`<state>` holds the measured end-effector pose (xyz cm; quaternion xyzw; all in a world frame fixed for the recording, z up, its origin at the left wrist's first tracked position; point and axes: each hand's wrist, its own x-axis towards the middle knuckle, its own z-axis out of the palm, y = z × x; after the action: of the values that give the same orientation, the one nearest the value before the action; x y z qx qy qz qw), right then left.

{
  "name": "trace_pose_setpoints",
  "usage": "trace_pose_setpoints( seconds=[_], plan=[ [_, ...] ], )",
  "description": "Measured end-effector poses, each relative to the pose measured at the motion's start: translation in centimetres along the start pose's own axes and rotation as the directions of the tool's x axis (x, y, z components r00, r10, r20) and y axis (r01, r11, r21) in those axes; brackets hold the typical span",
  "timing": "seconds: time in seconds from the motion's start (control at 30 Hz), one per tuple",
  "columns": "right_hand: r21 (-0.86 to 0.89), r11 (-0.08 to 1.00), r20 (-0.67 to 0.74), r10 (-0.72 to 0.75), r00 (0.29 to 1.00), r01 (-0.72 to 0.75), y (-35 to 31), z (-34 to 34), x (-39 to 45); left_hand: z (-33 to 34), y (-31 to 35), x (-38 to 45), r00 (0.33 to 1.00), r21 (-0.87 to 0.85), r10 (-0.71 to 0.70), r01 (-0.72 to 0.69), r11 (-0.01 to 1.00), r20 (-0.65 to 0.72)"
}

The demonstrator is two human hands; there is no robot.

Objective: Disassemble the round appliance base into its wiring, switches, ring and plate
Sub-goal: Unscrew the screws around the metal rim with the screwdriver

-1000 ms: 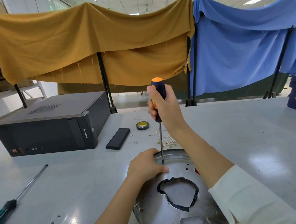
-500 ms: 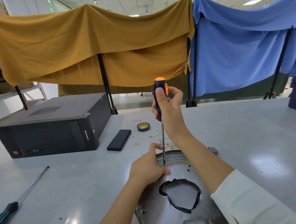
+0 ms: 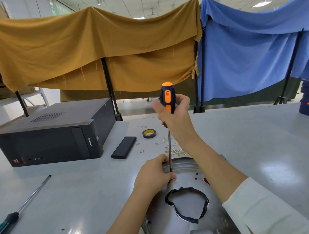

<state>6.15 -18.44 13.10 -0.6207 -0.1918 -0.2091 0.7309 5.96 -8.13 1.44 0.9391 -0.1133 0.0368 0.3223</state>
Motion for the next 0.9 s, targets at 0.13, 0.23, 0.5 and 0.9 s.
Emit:
trace_pose_setpoints(
  seconds=[0.13,0.23,0.5,0.9],
  plan=[
    [-0.068,0.998,0.015,-0.013,1.0,0.014,0.3,-0.2,0.1,-0.1,-0.2,0.0,1.0,0.005,0.011,-0.011,1.0,-0.013],
    [-0.076,0.997,0.036,-0.014,0.999,0.017,0.3,-0.4,0.2,-0.1,-0.2,0.0,1.0,-0.009,0.009,-0.009,1.0,-0.027],
    [-0.021,1.0,0.019,0.003,1.0,-0.003,0.1,-0.7,0.3,-0.2,0.0,0.0,1.0,0.0,0.01,-0.01,1.0,-0.009],
    [0.014,1.0,-0.013,0.018,1.0,-0.017,0.5,-1.3,0.5,-0.1,-0.1,0.0,1.0,0.022,-0.003,0.003,1.0,-0.013]
  ],
)
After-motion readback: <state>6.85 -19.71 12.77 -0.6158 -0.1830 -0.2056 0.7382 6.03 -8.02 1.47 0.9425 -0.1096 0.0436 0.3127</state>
